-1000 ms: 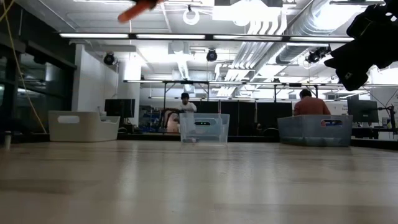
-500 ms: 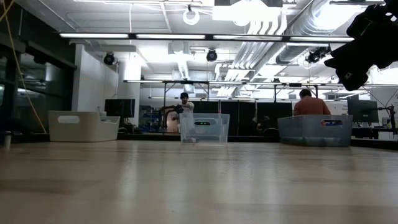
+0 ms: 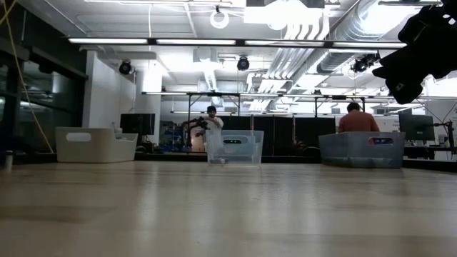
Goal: Pick & Place Markers
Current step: Put the orange pen into the gray bin
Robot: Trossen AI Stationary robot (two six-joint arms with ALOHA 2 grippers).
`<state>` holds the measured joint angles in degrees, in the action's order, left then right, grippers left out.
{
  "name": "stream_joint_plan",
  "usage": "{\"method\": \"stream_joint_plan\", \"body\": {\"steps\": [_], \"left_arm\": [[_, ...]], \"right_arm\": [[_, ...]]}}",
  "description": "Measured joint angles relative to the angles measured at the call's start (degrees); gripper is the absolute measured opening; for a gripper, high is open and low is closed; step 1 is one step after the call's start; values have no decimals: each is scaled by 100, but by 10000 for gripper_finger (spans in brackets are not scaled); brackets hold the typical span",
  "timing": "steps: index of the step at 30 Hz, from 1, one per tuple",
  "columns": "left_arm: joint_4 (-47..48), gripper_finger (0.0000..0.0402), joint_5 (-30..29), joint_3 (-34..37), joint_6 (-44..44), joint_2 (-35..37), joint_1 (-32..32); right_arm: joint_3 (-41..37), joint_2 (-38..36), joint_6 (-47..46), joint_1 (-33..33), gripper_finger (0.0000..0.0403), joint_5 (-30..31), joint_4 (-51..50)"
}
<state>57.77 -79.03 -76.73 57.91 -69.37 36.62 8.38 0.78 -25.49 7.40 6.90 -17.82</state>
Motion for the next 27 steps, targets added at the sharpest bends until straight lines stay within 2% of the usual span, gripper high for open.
{"method": "stream_joint_plan", "body": {"steps": [3,6,15,20,27], "left_arm": [[951,40,17,0,776,209,-237],[1621,40,74,2,1126,447,-411],[2696,40,5,2,1112,1312,-1073],[2988,40,-78,2,1052,1797,-1488],[2654,40,-141,435,983,2372,-1599]], "right_arm": [[0,0,0,2,94,-1,2],[0,0,0,1,94,0,0],[0,2,1,0,94,-1,2],[0,2,0,1,94,-1,2],[0,2,2,0,94,-1,2]]}}
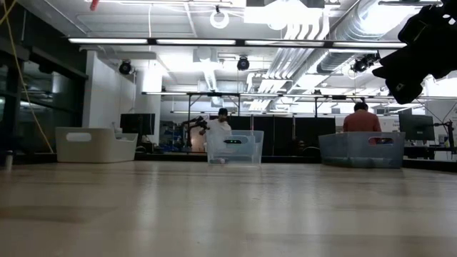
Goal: Pick & Place Markers
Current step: Put the orange pen into the gray bin
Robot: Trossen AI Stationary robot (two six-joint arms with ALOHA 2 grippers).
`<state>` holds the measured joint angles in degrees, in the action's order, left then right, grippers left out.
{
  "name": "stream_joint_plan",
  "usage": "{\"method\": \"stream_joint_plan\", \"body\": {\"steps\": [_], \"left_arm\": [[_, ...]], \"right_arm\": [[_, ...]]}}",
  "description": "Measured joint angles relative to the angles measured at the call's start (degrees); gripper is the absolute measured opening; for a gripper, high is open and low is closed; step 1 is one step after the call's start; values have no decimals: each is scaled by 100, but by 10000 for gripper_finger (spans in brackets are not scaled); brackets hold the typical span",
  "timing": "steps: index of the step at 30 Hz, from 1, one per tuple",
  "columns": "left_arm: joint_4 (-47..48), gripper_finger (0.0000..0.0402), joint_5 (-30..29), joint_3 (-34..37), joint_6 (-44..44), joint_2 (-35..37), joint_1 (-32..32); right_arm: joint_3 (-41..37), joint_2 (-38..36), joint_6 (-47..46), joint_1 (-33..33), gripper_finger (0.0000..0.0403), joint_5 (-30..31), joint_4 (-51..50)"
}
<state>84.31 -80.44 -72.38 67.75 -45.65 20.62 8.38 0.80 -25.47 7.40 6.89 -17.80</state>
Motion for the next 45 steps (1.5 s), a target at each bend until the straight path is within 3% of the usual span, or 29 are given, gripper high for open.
{"method": "stream_joint_plan", "body": {"steps": [10,15,18,23,27,31,45], "left_arm": [[-1612,40,315,1531,-131,177,0],[-3011,40,558,2160,-336,274,0],[-4214,40,908,2504,-932,282,0],[-6686,40,1826,3005,-2958,214,-209],[-7731,40,2616,3108,-3891,163,-887],[-8077,40,3609,3110,-4439,227,-1887],[-7903,40,7164,3110,-4452,-50,-5908]], "right_arm": [[0,0,-1,1,94,1,0],[0,0,-2,0,94,1,0],[0,0,-1,1,94,0,0],[0,-1,0,0,94,1,0],[0,0,0,2,94,-1,0],[0,-2,-2,2,94,1,0],[0,0,0,2,94,-1,0]]}}
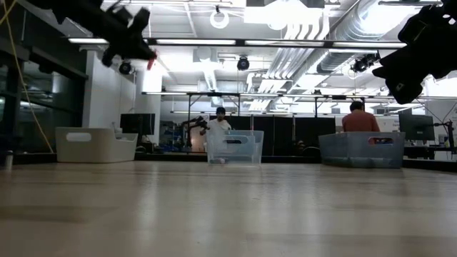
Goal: Pick & Place Markers
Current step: Put the orange pen into the gray bin
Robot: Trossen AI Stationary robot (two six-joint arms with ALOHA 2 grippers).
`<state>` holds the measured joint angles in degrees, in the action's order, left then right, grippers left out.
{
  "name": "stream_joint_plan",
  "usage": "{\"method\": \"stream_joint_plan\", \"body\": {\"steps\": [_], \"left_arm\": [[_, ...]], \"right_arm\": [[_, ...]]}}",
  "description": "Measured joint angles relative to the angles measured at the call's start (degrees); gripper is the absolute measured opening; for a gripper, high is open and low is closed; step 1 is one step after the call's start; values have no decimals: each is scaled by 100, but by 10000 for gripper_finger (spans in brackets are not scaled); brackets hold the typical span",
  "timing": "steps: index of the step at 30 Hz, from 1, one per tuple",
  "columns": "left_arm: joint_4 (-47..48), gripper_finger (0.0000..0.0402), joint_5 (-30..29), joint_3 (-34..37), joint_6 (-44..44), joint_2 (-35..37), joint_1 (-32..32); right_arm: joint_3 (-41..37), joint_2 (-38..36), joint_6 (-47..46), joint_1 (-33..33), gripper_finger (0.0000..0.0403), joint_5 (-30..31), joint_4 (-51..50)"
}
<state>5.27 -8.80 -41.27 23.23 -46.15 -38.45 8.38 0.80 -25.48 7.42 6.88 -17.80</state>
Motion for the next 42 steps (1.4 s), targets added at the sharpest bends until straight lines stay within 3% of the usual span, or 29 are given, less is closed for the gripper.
{"method": "stream_joint_plan", "body": {"steps": [10,19,34,42], "left_arm": [[833,40,1013,0,307,-859,-1664],[1436,40,1173,0,274,-1819,-2388],[2503,40,672,-387,101,-2421,-2463],[3204,40,-543,-727,109,-3140,-1919]], "right_arm": [[0,-1,-1,0,94,2,0],[0,0,0,-2,94,2,0],[0,-2,0,0,94,2,0],[0,0,-2,0,94,2,0]]}}
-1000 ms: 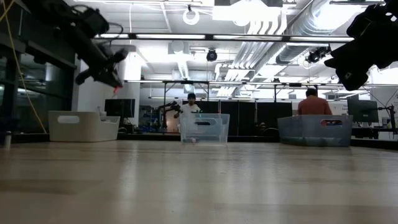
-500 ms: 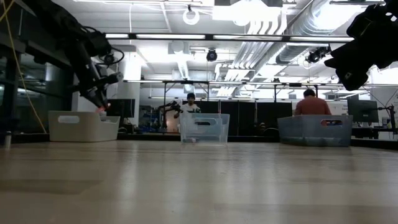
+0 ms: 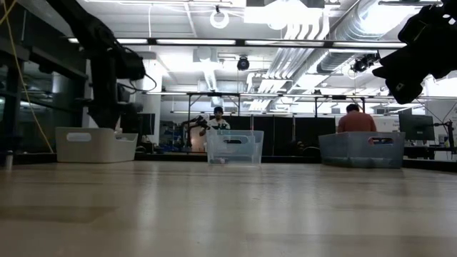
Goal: Pick & Place Markers
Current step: Put the orange pen into the gray bin
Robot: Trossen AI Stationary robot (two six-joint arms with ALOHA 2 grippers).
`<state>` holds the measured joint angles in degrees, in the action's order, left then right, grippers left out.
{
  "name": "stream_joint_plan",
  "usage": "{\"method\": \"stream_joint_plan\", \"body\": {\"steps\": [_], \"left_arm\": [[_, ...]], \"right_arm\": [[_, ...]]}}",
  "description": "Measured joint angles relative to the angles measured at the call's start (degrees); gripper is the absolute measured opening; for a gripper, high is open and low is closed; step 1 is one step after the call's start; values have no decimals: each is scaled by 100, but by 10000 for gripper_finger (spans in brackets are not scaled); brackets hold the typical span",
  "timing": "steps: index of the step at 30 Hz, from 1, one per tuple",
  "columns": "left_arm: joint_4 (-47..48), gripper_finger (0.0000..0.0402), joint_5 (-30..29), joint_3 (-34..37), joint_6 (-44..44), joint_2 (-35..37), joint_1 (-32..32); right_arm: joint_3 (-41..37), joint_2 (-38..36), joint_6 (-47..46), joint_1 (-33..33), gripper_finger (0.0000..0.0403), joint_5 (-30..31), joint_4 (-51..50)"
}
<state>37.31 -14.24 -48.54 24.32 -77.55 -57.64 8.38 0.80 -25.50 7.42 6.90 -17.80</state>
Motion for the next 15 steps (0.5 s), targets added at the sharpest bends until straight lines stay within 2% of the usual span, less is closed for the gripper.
{"method": "stream_joint_plan", "body": {"steps": [5,15], "left_arm": [[364,40,-599,-114,179,-435,220],[571,40,-736,-137,612,-874,263]], "right_arm": [[0,0,1,-1,94,0,0],[0,0,1,-1,94,0,0]]}}
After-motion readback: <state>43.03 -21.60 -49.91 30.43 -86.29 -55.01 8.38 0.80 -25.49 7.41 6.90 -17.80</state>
